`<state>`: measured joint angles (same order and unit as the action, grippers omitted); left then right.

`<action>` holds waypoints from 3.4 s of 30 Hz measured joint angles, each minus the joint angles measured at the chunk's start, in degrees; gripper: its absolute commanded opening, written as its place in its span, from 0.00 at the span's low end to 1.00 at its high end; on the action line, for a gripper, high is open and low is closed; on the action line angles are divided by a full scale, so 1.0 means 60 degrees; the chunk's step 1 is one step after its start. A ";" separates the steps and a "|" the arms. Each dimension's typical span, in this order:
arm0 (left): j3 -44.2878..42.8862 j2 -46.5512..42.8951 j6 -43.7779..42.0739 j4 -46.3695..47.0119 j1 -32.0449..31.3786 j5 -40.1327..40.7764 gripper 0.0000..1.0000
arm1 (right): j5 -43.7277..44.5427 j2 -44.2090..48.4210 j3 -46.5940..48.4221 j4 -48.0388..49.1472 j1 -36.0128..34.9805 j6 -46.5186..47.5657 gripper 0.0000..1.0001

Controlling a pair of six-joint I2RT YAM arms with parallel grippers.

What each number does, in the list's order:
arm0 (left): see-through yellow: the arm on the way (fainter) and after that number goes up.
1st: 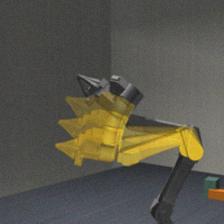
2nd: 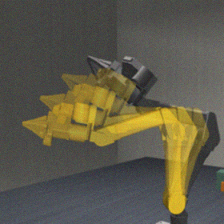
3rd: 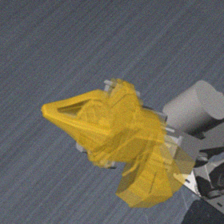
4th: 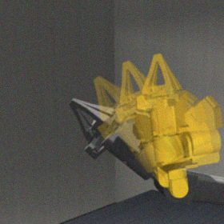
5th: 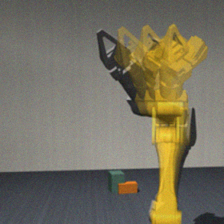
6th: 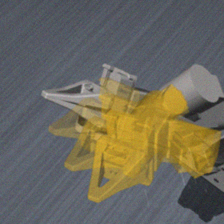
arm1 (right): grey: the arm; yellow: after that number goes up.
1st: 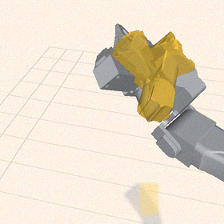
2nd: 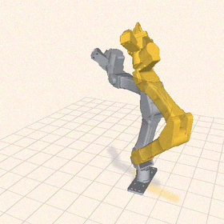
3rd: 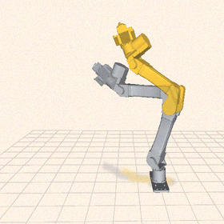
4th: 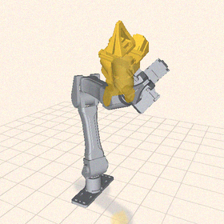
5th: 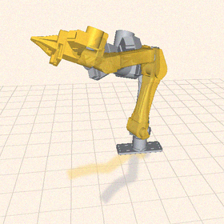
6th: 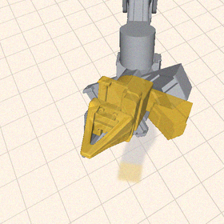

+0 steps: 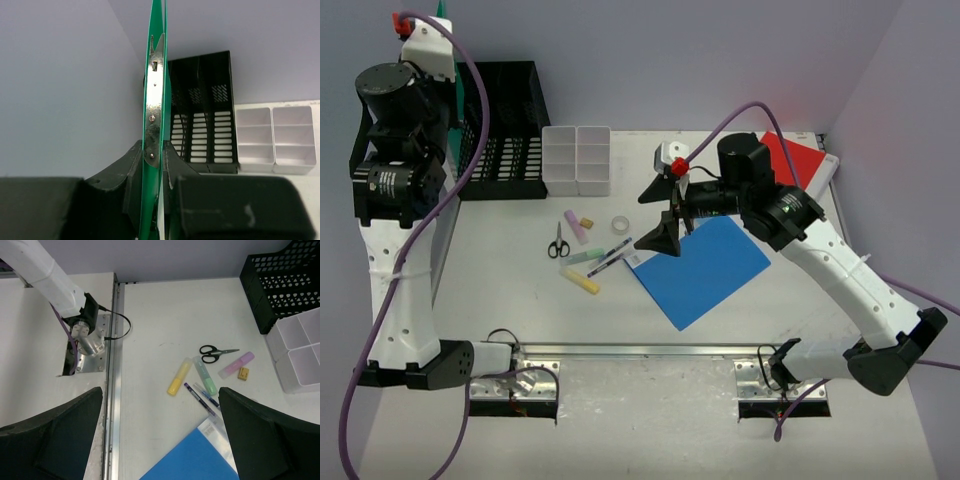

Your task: Organize the desk

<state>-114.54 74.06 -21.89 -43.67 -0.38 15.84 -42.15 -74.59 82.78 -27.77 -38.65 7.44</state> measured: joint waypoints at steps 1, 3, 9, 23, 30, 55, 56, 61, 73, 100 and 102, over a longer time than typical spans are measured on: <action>0.0000 0.0044 -0.0102 0.0236 0.0004 0.0004 0.00 | -0.0018 0.0000 0.0000 0.0000 0.0000 0.0007 0.99; -0.0004 0.0125 -0.0292 0.0722 0.0011 0.0002 0.00 | -0.0065 0.0000 -0.0004 0.0002 0.0000 0.0016 0.99; -0.0233 0.0579 -0.0745 0.2146 0.0252 -0.0137 0.00 | -0.0142 -0.0001 -0.0075 -0.0001 0.0000 0.0049 0.99; 0.0069 0.1071 -0.0183 0.4860 0.2162 -0.2098 0.00 | -0.0314 -0.0140 -0.0208 -0.0182 0.0000 0.0263 0.99; 0.0548 0.1507 0.0986 0.5618 0.3344 -0.3815 0.00 | -0.0404 -0.0411 -0.0266 -0.0251 0.0000 0.0342 0.99; 0.1916 0.2157 0.2269 0.7098 0.3882 -0.5723 0.00 | -0.0927 -0.1323 -0.0281 -0.0467 0.0059 0.0528 0.99; 0.1916 0.2188 0.2269 0.7160 0.3933 -0.5723 0.00 | -0.0954 -0.1369 -0.0281 -0.0470 0.0062 0.0528 0.99; 0.2025 0.2350 0.2239 0.7540 0.4163 -0.5707 0.00 | -0.1022 -0.1585 -0.0277 -0.0470 0.0092 0.0528 0.99; 0.3067 0.2532 0.2184 0.7863 0.4452 -0.5827 0.00 | -0.1082 -0.1728 -0.0198 -0.0470 0.0109 0.0528 0.99; 0.5007 0.1567 0.1760 0.7121 0.4921 -0.6495 0.00 | -0.1242 -0.1770 -0.0179 -0.0459 0.0113 0.0473 0.99; 0.4641 0.1842 0.1651 0.6825 0.4921 -0.6638 0.00 | -0.1242 -0.1770 -0.0179 -0.0463 0.0113 0.0474 0.99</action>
<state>-86.69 85.11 -11.98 -2.72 29.15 -23.99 -49.60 -85.21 81.71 -30.55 -37.98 10.29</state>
